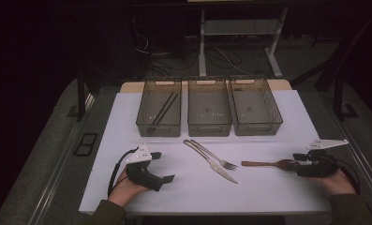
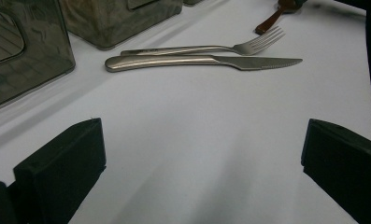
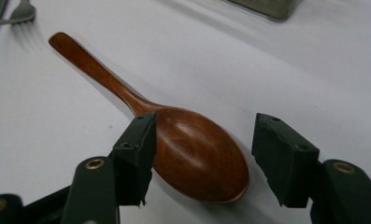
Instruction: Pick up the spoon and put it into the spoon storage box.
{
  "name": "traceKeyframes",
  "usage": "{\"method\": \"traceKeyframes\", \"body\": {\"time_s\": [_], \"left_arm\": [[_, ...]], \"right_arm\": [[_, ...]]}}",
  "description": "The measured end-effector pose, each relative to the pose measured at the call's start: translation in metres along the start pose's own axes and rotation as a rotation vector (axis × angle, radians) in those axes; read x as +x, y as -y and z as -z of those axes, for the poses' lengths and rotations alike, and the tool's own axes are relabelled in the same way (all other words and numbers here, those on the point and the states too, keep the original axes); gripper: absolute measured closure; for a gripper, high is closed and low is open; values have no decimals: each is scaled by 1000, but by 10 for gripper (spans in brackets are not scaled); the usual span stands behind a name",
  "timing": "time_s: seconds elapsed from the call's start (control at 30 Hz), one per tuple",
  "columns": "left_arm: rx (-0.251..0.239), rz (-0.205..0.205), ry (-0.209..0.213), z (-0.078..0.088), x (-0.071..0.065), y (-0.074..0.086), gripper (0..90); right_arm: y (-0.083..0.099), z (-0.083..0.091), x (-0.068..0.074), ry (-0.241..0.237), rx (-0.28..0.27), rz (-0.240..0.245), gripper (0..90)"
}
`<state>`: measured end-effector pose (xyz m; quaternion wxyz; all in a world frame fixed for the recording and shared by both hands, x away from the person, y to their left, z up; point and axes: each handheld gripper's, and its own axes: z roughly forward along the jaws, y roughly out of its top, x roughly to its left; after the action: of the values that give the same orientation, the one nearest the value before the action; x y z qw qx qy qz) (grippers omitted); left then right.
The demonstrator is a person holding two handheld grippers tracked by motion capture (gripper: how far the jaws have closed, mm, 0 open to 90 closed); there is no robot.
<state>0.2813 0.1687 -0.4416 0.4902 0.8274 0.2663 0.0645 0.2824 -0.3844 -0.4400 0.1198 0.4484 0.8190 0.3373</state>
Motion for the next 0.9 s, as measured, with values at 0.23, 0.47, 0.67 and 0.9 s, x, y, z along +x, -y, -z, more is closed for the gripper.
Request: {"method": "traceKeyframes", "body": {"time_s": [0.23, 0.47, 0.67, 0.9], "left_arm": [[2, 1, -1, 0, 0, 0, 0], [1, 0, -1, 0, 0, 0, 0], [1, 0, -2, 0, 0, 0, 0], [1, -2, -2, -1, 0, 0, 0]], "right_arm": [[1, -4, 2, -11, 33, 28, 408], [1, -5, 7, -47, 55, 64, 488], [1, -5, 11, -55, 78, 109, 547], [1, -4, 12, -72, 85, 127, 631]]}}
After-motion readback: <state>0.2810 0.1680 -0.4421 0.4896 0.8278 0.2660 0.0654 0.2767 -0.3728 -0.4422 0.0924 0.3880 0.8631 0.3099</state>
